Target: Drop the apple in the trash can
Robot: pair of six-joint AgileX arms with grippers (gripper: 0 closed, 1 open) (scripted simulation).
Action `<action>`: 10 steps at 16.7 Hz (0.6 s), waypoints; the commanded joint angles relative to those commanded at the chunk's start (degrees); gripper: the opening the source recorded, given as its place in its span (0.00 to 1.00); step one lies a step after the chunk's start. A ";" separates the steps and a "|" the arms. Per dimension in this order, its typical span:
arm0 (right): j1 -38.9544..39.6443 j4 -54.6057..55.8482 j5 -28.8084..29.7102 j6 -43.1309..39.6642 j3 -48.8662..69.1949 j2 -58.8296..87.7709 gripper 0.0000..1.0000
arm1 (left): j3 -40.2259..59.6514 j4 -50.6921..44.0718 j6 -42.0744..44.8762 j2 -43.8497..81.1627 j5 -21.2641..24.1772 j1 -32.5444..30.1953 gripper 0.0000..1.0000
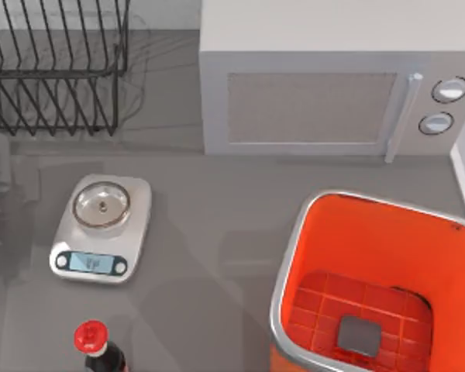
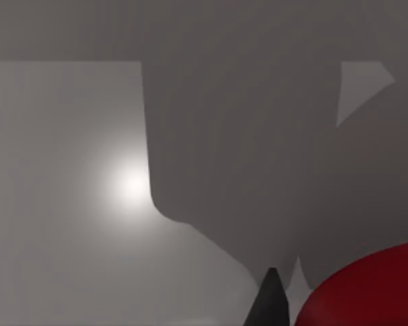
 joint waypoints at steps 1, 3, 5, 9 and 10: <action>0.00 0.00 0.00 0.00 0.00 0.00 1.00 | -0.51 -2.08 -1.05 -1.13 0.28 -0.25 0.00; 0.00 0.00 0.00 0.00 0.00 0.00 1.00 | 0.35 -2.96 -1.01 -1.23 0.32 -0.21 0.00; 0.00 0.00 0.00 0.00 0.00 0.00 1.00 | 3.40 -6.28 -0.85 -1.69 0.38 -0.22 0.00; 0.00 0.00 0.00 0.00 0.00 0.00 1.00 | 12.97 -19.85 -0.62 -3.83 0.33 -0.45 0.00; 0.00 0.00 0.00 0.00 0.00 0.00 1.00 | 15.58 -23.67 -0.67 -4.55 0.31 -0.49 0.00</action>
